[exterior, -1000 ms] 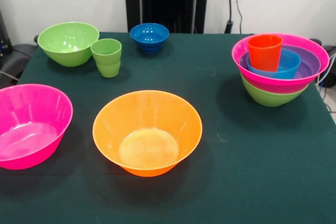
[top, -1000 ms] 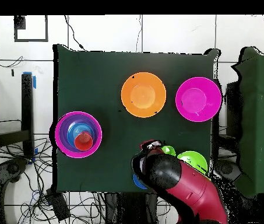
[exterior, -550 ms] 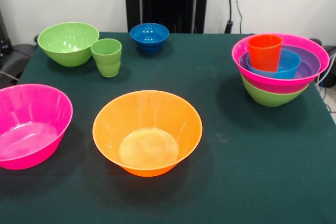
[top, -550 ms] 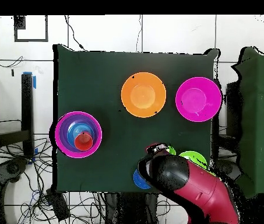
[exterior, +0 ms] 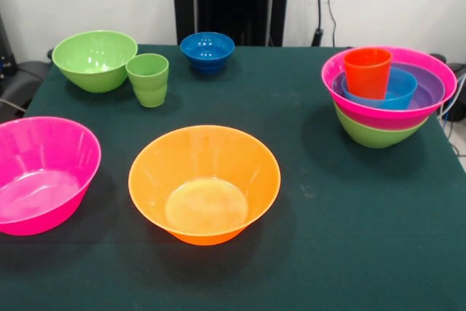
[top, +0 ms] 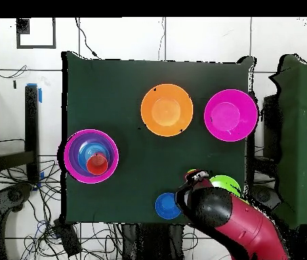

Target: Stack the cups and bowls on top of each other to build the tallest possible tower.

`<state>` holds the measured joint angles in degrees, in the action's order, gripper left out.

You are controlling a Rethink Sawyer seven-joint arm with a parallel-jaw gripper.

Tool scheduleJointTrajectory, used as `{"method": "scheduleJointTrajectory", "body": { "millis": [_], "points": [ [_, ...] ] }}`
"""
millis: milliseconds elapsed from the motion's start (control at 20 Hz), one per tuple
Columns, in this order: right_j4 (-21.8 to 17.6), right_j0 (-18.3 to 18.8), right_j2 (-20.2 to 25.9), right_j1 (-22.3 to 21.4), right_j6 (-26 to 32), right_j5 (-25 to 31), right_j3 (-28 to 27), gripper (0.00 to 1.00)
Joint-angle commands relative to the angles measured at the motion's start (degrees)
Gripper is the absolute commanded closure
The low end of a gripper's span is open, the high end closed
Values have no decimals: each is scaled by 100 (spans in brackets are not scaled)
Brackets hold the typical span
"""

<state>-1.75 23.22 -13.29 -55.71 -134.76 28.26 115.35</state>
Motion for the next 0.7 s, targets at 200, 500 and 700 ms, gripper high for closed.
{"method": "scheduleJointTrajectory", "body": {
  "millis": [200, 500, 700],
  "points": [
    [-641, 225, 831, 1171, 74, -1367, 662, 0],
    [-741, 326, 955, 1602, -98, -1845, 659, 0],
    [-716, 281, 980, 1735, -284, -2049, 736, 0]
  ]
}}
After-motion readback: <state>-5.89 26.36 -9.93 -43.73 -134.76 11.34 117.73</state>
